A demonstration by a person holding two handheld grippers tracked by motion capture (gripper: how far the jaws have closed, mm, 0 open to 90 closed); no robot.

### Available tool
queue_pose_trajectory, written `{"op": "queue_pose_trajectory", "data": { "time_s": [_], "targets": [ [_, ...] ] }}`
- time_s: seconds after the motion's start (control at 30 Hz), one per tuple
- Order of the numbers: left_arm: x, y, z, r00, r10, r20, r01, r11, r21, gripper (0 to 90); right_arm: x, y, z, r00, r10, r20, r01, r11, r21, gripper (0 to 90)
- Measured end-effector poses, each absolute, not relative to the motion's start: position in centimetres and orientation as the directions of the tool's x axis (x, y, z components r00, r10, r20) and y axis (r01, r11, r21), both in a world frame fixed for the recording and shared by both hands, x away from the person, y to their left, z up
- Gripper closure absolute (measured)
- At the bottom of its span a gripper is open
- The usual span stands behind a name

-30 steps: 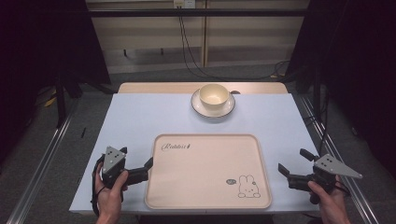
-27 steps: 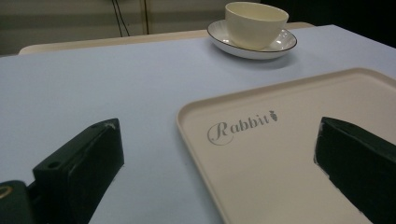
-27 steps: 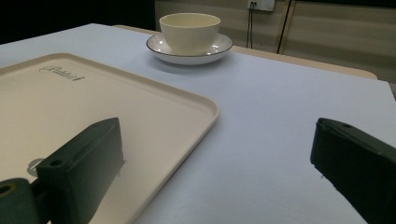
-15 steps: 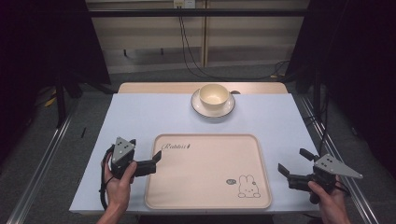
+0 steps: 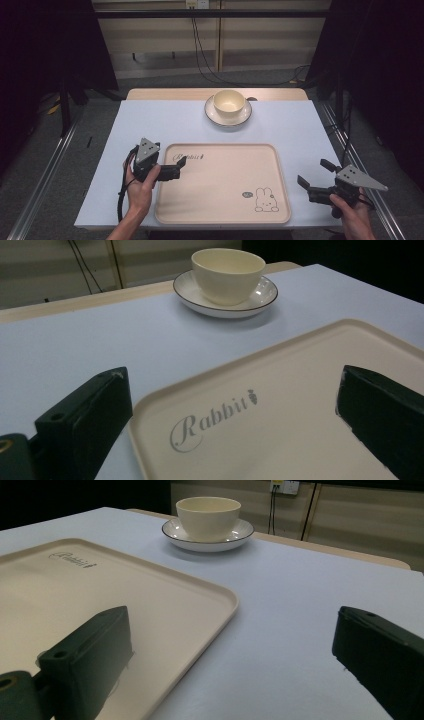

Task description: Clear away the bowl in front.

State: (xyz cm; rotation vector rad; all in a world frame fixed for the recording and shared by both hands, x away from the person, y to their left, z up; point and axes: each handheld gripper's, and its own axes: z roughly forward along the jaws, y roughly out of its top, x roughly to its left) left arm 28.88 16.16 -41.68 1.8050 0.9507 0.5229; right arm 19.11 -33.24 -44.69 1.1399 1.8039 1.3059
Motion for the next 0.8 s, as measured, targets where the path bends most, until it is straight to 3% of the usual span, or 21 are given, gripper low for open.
{"op": "queue_pose_trajectory", "data": {
  "time_s": [0.3, 0.37, 0.47, 0.8],
  "targets": [
    [30.2, 14.3, -41.5, 0.625, 0.777, -0.078, 0.38, -0.215, 0.9, 1.6, 19.1, -33.2, -44.7, -0.429, 0.903, 0.006, 0.281, 0.127, 0.951, 2.4],
    [30.7, 13.6, -41.2, 0.653, 0.757, -0.034, 0.367, -0.277, 0.888, 1.7, 19.1, -33.2, -44.7, -0.429, 0.903, 0.005, 0.279, 0.128, 0.952, 2.4],
    [31.2, 12.9, -41.1, 0.671, 0.735, -0.101, 0.394, -0.238, 0.888, 1.8, 19.1, -33.2, -44.6, -0.431, 0.902, 0.006, 0.277, 0.127, 0.952, 2.4],
    [33.2, 10.4, -40.6, 0.683, 0.729, -0.043, 0.353, -0.277, 0.894, 1.8, 19.1, -33.3, -44.6, -0.438, 0.899, 0.008, 0.274, 0.125, 0.953, 2.4]
  ]
}}
